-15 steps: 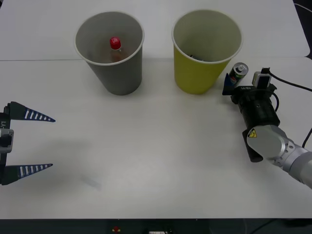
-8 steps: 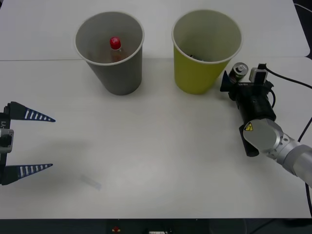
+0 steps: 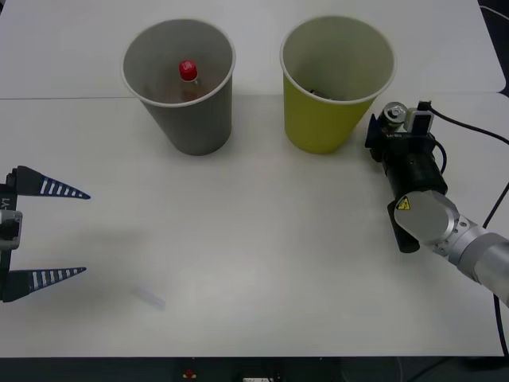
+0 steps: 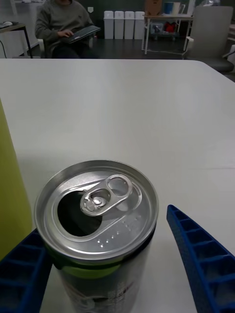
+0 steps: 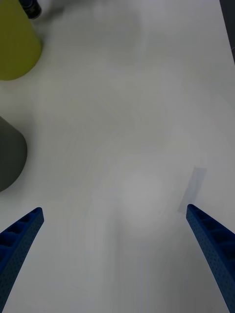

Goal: Put the can into the green bin and the plastic bottle into the gray bin

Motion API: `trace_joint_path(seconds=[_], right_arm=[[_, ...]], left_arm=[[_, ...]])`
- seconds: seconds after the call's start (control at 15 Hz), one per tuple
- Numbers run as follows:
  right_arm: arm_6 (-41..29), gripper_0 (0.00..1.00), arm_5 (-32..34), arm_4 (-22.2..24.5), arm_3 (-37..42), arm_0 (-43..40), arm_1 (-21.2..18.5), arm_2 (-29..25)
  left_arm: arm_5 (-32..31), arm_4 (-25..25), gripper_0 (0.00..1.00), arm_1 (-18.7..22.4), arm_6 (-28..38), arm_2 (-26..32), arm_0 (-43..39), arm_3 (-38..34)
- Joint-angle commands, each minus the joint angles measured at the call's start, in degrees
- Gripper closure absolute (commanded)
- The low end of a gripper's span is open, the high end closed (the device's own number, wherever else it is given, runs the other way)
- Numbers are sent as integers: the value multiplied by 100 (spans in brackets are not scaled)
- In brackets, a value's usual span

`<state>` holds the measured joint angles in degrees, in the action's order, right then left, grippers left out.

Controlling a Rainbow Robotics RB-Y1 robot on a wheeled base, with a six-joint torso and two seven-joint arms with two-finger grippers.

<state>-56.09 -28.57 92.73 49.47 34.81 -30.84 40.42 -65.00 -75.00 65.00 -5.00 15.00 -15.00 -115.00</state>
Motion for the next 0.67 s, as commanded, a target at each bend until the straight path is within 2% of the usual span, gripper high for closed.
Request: trace_joint_path(seconds=[0.07,0.4,0.67], right_arm=[[1,100,1,0,1,0,0,1],[-16,100,27,123,10,-27,-71,1],[-69,100,159,422,493,-308,-449,1]], left_arm=[[0,0,0,0,0,0,0,0],[0,0,0,0,0,0,0,0],[0,0,0,0,0,0,0,0]])
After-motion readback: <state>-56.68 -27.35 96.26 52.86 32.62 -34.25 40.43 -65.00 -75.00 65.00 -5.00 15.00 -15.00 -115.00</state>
